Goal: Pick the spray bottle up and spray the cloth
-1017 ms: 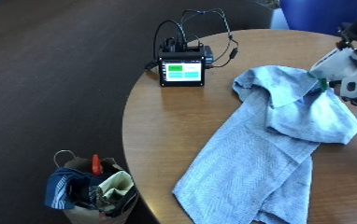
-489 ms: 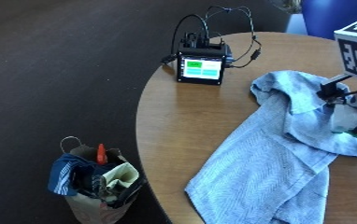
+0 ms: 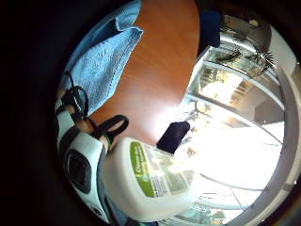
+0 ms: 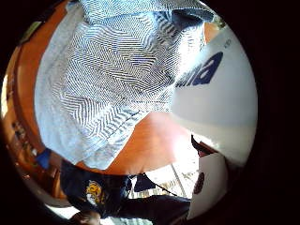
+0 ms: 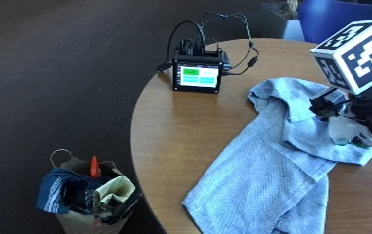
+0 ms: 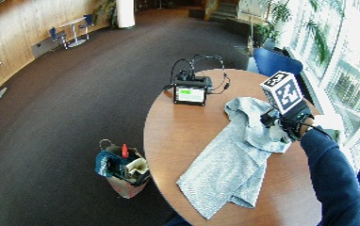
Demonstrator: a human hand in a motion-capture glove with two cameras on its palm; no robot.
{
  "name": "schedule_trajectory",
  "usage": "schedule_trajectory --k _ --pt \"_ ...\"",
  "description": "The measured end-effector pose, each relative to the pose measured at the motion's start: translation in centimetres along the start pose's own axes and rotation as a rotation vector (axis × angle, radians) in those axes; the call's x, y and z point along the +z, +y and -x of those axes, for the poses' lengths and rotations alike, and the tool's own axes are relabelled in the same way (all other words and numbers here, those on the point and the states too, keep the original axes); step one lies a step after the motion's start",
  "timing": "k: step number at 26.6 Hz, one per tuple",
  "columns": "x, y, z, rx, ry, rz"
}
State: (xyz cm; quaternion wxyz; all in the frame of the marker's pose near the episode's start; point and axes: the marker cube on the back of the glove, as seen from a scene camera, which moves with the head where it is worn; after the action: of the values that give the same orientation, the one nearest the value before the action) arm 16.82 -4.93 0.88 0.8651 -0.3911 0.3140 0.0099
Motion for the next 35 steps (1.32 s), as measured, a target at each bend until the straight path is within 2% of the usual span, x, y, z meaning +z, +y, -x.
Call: schedule_trajectory --k 14,20,23,28,32,35 --pt "0.0 -0.3 0.5 -0.016 0.01 0.031" --pt "-0.7 -0.9 0.7 -0.051 -0.049 -0.038" --pt "-2.1 0.0 -0.2 -0.093 -0.219 -0.159" --pt "-5.5 3.9 -3.0 -0.204 -0.662 -0.506" --pt "-6.0 6.7 -2.8 -0.26 -0.766 -0.753" --pt "-5.4 8.9 -1.9 -0.246 -0.808 -0.928"
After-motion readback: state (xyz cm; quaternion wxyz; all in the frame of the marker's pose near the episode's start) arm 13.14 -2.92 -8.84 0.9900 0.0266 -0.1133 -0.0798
